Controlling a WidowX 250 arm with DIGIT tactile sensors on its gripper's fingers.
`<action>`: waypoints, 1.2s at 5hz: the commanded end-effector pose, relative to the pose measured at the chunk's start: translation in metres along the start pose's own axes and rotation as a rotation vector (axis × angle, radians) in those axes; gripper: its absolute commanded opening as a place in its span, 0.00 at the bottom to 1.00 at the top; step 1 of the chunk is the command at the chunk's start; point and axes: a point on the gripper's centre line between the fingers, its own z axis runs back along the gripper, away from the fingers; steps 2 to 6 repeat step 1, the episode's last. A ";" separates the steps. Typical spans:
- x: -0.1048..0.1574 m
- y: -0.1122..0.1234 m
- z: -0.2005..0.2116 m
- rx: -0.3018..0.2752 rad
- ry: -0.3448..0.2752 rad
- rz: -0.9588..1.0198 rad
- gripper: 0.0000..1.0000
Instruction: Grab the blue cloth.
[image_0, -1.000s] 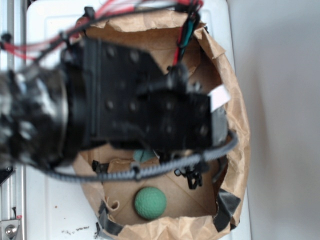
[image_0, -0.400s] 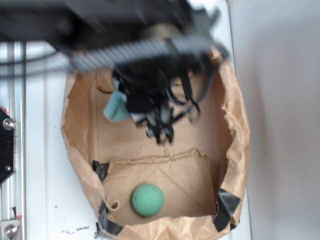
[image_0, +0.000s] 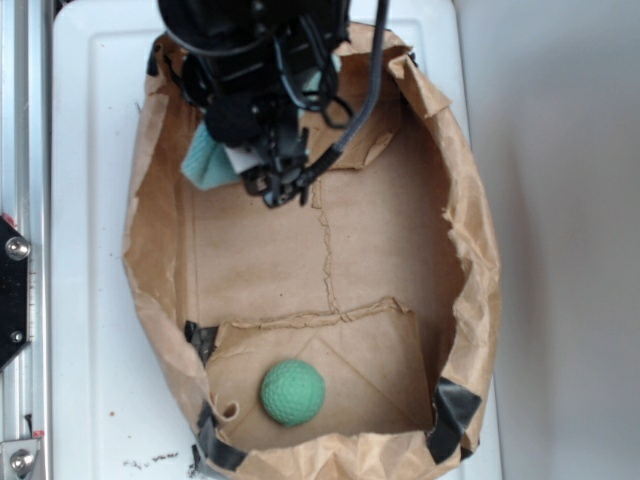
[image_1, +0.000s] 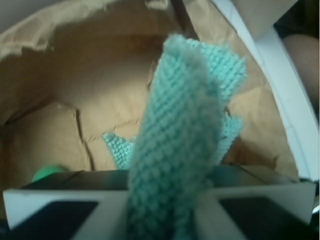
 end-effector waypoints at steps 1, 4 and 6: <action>0.008 0.003 0.021 -0.043 -0.095 0.001 0.00; 0.008 0.003 0.021 -0.043 -0.095 0.001 0.00; 0.008 0.003 0.021 -0.043 -0.095 0.001 0.00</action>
